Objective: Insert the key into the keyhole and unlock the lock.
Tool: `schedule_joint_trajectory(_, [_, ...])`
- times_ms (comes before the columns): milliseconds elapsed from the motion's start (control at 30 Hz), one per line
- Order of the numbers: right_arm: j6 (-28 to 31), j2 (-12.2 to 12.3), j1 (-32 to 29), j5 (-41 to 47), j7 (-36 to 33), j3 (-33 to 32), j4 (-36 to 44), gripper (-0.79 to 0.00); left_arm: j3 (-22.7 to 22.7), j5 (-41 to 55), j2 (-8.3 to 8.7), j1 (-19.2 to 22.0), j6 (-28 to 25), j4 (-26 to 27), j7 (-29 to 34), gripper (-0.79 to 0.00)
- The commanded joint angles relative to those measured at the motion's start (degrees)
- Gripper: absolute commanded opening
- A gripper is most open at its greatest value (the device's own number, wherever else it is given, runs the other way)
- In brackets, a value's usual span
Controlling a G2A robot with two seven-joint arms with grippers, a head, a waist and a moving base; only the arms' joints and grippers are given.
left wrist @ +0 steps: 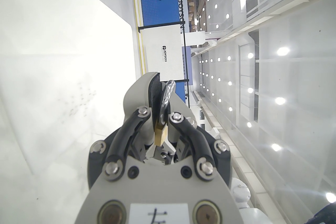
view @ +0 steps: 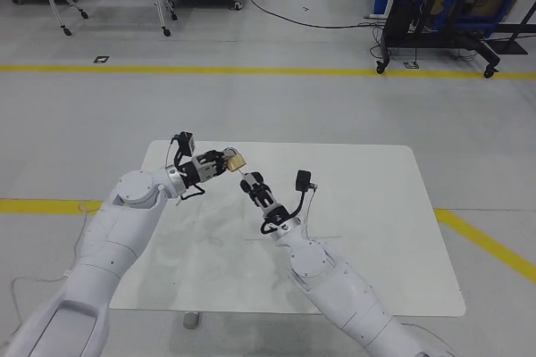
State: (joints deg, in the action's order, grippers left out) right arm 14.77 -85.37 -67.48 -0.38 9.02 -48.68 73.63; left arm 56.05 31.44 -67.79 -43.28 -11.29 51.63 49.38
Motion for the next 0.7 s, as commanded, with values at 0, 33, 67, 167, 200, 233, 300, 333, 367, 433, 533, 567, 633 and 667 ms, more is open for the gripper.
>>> schedule_joint_trajectory(0, [-0.4,-0.2,0.3,-0.7,1.0,0.1,-0.5,-0.785,0.1,-0.5,-0.01,-0.4,0.0,0.6,-0.4,-0.785])
schedule_joint_trajectory(33, [-0.5,-0.4,0.4,-1.1,1.6,0.2,-0.7,-0.785,0.2,-0.7,-0.02,-0.5,0.1,0.9,-0.5,-0.785])
schedule_joint_trajectory(67, [-0.4,-0.5,0.4,-1.1,1.8,0.3,-0.9,-0.785,0.3,-0.6,-0.02,-0.7,0.2,1.1,-0.4,-0.785])
schedule_joint_trajectory(167, [-0.4,-0.9,0.7,-1.7,2.6,0.2,-1.5,-0.785,0.7,-0.6,-0.03,-1.0,0.6,1.4,0.0,-0.785])
schedule_joint_trajectory(200, [-0.3,-0.9,0.7,-1.7,2.6,0.1,-1.6,-0.785,0.8,-0.7,-0.03,-1.0,0.7,1.5,0.2,-0.785])
schedule_joint_trajectory(233, [-0.3,-1.0,0.8,-1.8,2.5,0.0,-1.7,-0.785,0.9,-0.9,-0.02,-1.0,0.9,1.5,0.3,-0.785])
schedule_joint_trajectory(300, [-0.1,-1.1,0.8,-1.9,2.4,-0.2,-1.6,-0.785,0.9,-1.7,-0.01,-1.0,1.1,1.6,0.6,-0.785])
schedule_joint_trajectory(333, [-0.1,-1.2,0.8,-1.9,2.3,-0.3,-1.6,-0.785,0.9,-2.1,-0.03,-1.0,1.2,1.6,0.7,-0.785])
schedule_joint_trajectory(367, [-0.2,-1.2,0.8,-2.0,2.2,-0.5,-1.6,-0.785,0.9,-2.1,-0.06,-1.0,1.3,1.7,0.9,-0.785])
schedule_joint_trajectory(433, [-0.4,-1.3,0.9,-2.1,2.0,-0.7,-1.7,-0.785,0.8,-2.6,-0.10,-0.9,1.3,1.8,1.4,-0.785])
schedule_joint_trajectory(533, [-0.4,-1.6,1.0,-1.7,1.6,-1.0,-2.0,-0.785,0.7,-3.3,-0.18,-0.9,1.1,1.9,2.0,-0.785])
schedule_joint_trajectory(567, [0.0,-1.6,1.0,-1.2,1.4,-1.2,-2.0,-0.785,0.8,-3.2,-0.23,-1.0,1.1,1.9,2.1,-0.785])
schedule_joint_trajectory(633, [1.2,-1.7,0.6,0.2,0.3,-1.5,-1.7,0.000,1.2,-2.6,-0.28,-0.9,1.2,1.6,2.5,-0.785])
schedule_joint_trajectory(667, [1.9,-1.8,0.4,1.4,-0.4,-1.9,-1.3,0.000,1.4,-2.1,-0.30,-0.8,1.4,1.4,2.7,-0.785])
